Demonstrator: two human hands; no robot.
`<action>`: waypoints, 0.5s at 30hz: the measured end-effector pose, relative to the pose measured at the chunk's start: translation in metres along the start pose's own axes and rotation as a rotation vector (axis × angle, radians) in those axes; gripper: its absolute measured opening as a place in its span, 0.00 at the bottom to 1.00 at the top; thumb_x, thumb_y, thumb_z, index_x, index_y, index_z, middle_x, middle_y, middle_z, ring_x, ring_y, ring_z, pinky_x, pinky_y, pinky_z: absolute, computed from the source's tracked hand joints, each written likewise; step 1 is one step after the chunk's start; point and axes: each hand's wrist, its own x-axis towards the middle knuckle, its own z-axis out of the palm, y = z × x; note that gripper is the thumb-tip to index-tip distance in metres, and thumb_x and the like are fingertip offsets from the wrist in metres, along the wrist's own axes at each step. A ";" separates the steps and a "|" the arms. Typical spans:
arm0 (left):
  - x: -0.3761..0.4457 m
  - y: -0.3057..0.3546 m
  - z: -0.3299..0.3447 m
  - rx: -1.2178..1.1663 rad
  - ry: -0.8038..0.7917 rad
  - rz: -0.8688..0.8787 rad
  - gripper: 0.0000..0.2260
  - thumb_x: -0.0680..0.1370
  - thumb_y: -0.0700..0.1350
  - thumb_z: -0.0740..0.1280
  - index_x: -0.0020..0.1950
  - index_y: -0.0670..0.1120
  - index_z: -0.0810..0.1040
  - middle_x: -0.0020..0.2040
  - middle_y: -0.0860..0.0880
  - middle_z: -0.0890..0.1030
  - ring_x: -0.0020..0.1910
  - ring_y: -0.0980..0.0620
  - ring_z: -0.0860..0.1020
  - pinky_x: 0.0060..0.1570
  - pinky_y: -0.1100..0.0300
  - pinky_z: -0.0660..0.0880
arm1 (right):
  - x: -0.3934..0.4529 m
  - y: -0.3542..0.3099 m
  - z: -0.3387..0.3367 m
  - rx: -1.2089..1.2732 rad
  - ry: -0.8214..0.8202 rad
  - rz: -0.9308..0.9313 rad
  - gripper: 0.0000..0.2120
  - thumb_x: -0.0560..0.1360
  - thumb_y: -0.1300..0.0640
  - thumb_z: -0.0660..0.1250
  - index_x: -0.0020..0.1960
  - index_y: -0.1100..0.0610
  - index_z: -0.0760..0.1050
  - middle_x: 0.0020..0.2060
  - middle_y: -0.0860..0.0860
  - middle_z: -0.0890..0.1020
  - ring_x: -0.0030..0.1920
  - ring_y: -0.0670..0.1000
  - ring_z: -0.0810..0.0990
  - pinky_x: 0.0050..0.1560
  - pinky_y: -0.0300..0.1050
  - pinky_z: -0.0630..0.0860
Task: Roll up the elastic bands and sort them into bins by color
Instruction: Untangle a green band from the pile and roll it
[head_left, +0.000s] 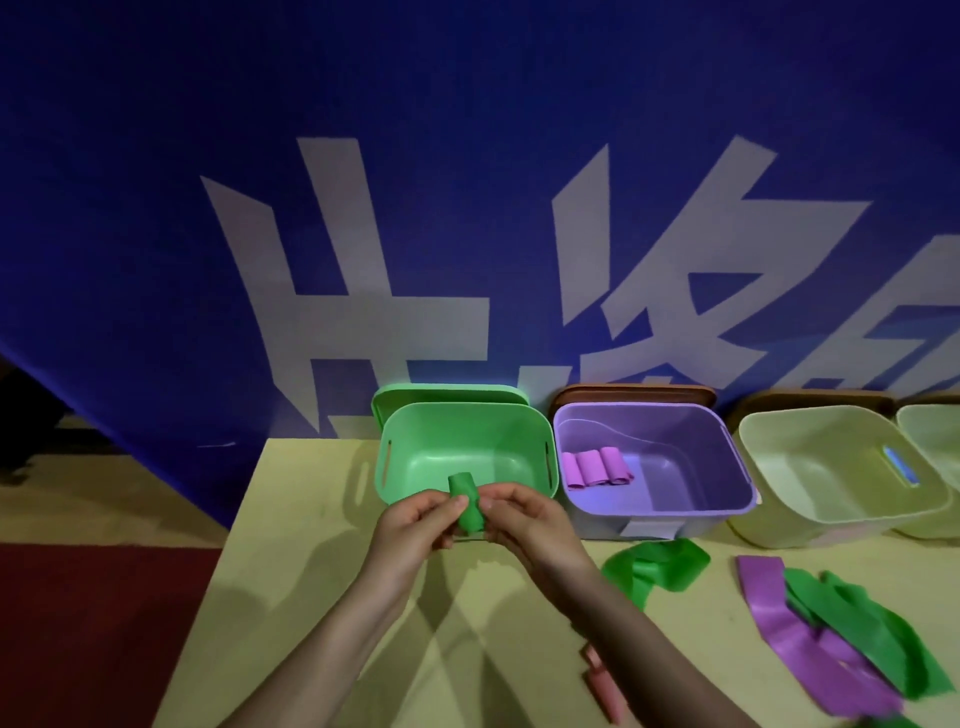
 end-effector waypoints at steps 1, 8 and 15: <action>0.011 -0.001 -0.004 0.001 -0.007 -0.009 0.07 0.76 0.39 0.67 0.38 0.40 0.79 0.30 0.49 0.75 0.31 0.54 0.71 0.33 0.64 0.69 | 0.011 -0.003 0.003 0.027 0.004 0.032 0.04 0.76 0.67 0.66 0.46 0.60 0.78 0.32 0.51 0.77 0.32 0.45 0.75 0.38 0.37 0.75; 0.077 0.006 -0.038 0.084 0.026 0.071 0.05 0.77 0.38 0.68 0.41 0.43 0.80 0.32 0.52 0.78 0.32 0.58 0.75 0.35 0.66 0.74 | 0.092 -0.015 0.023 -0.099 -0.043 0.111 0.03 0.74 0.63 0.70 0.46 0.57 0.80 0.35 0.49 0.80 0.38 0.44 0.78 0.42 0.35 0.76; 0.129 -0.006 -0.062 0.522 0.009 0.207 0.12 0.77 0.46 0.64 0.39 0.42 0.80 0.34 0.44 0.79 0.36 0.46 0.76 0.38 0.51 0.72 | 0.150 -0.004 0.033 -0.428 -0.028 -0.116 0.06 0.76 0.66 0.68 0.53 0.61 0.79 0.41 0.53 0.80 0.38 0.45 0.77 0.43 0.35 0.75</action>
